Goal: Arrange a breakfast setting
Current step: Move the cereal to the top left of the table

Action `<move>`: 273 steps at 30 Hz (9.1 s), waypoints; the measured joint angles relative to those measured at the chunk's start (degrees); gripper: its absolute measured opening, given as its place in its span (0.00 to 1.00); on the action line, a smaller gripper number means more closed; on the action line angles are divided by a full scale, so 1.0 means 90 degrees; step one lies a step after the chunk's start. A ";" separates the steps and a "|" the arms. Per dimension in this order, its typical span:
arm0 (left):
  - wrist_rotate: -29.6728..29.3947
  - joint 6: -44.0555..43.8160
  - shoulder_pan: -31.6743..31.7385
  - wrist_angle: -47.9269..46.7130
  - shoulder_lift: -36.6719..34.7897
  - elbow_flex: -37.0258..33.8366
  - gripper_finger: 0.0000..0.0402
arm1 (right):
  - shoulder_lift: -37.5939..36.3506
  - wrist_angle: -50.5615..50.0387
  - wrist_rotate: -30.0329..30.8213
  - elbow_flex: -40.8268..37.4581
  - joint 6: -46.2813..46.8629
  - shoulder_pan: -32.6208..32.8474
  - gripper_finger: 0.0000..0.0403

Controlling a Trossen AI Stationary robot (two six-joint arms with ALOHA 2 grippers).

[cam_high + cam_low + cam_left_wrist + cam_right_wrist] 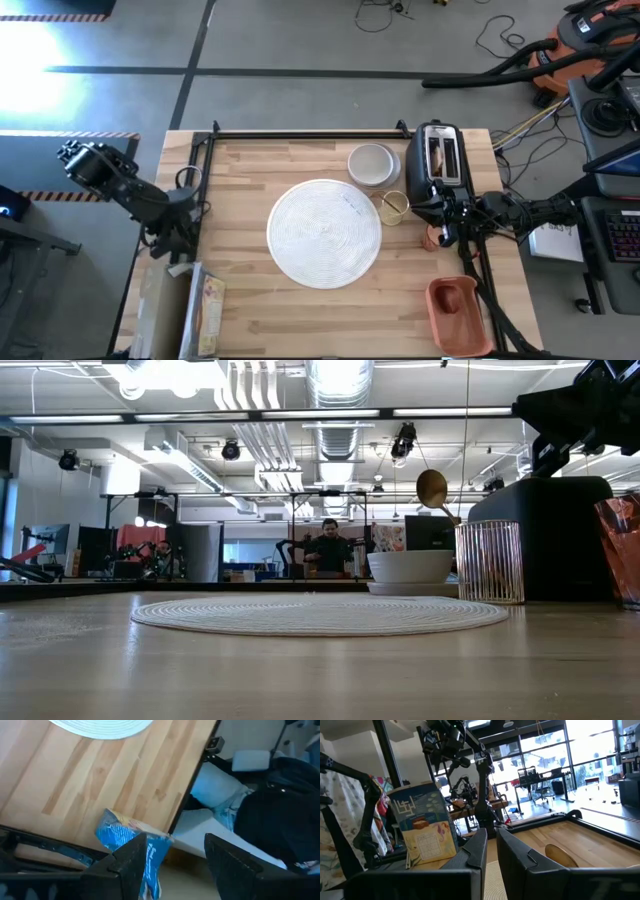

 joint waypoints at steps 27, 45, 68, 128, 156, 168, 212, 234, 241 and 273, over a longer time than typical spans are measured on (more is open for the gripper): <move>0.1340 -0.1214 -0.0238 0.0002 0.0536 -0.0624 0.41 | 0.0001 0.0000 0.0000 0.0000 0.0000 0.0002 0.08; 0.1480 -0.1365 -0.0493 0.0002 0.0574 -0.1325 0.41 | -0.0001 0.0000 0.0000 0.0002 0.0000 0.0000 0.08; 0.1422 -0.0444 -0.0491 -0.0007 0.0617 -0.2096 0.03 | -0.0001 0.0000 0.0000 0.0002 0.0000 0.0000 0.08; -0.3922 0.5908 0.5028 0.0447 0.0376 -0.2112 0.00 | 0.0000 0.0002 0.0000 0.0000 0.0000 0.0000 0.08; -0.4203 1.2222 0.8773 0.3181 0.1412 -0.2076 0.00 | -0.0001 0.0000 0.0000 0.0000 -0.0001 0.0001 0.08; -0.4270 1.3683 0.8986 0.4150 0.1523 -0.2076 0.00 | 0.0001 0.0000 0.0000 0.0001 0.0000 0.0000 0.08; -0.3898 1.3274 0.9068 0.4435 0.1015 -0.2060 0.30 | 0.0000 0.0000 0.0000 0.0001 0.0000 0.0000 0.08; -0.3738 1.2397 0.8971 0.3968 0.0826 -0.2449 0.44 | 0.0001 0.0000 0.0000 0.0002 0.0000 0.0002 0.08; -0.3753 1.2513 0.8964 0.3948 0.0773 -0.2052 0.54 | 0.0000 0.0000 0.0000 0.0001 0.0000 0.0000 0.08; -0.2066 0.5068 0.4524 0.0299 0.0336 0.0083 0.54 | -0.0001 0.0000 0.0000 0.0002 0.0000 0.0000 0.08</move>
